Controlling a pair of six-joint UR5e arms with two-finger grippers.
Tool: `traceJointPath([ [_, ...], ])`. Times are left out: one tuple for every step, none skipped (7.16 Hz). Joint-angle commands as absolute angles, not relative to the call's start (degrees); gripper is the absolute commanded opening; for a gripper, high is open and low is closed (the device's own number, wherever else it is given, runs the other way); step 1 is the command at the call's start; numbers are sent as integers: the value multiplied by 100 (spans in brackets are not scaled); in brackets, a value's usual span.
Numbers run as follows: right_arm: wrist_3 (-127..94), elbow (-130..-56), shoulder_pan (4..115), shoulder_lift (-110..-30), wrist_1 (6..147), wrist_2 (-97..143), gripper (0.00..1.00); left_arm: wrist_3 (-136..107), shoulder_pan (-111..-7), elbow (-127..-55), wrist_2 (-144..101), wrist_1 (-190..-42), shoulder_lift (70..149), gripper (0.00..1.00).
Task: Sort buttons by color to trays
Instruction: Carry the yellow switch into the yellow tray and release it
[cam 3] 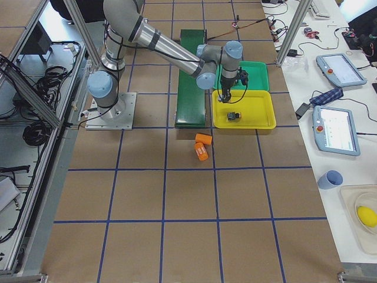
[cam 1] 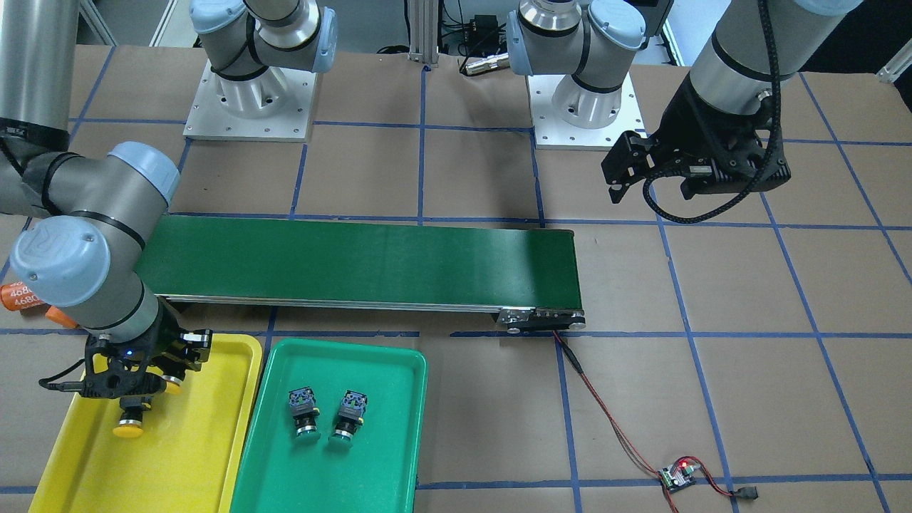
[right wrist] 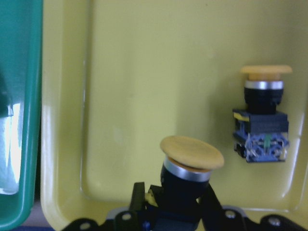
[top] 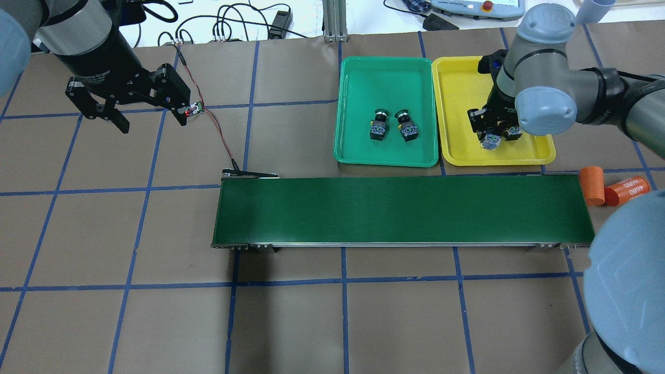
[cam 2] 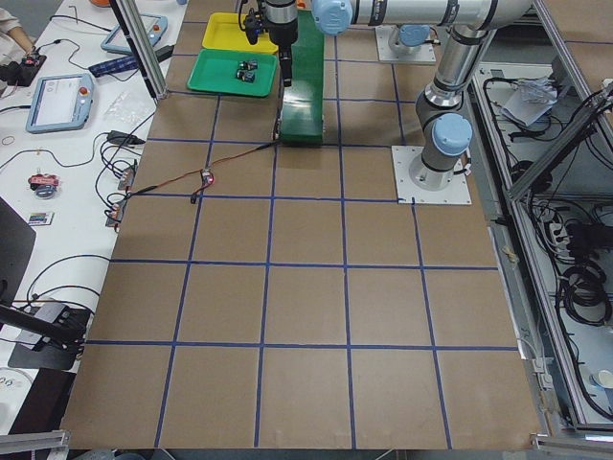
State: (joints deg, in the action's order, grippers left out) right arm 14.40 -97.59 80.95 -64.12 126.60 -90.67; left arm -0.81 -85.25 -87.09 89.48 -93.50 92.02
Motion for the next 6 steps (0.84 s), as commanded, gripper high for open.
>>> traceJointPath([
  [1853, -9642, 8042, -6092, 13340, -8745, 61, -97, -8525, -8684, 8930, -9334, 9246, 100],
  [2176, -9642, 8042, -6091, 13377, -8832, 100, -105, -8534, -8692, 8921, -9334, 9255, 100],
  [2188, -9633, 7990, -6160, 13194, -9085, 100, -105, -8534, -8684, 8912, -9334, 9264, 100],
  [2188, -9633, 7989, -6431, 12757, -9253, 100, -105, -8534, -8684, 8912, -9334, 9238, 100],
  [2101, -9642, 8024, -6938, 12161, -9211, 100, -105, -8534, -8710, 8921, -9343, 9211, 100],
  [1909, -9642, 8033, -7465, 11572, -9228, 100, -97, -8552, -8727, 8964, -9386, 9194, 100],
])
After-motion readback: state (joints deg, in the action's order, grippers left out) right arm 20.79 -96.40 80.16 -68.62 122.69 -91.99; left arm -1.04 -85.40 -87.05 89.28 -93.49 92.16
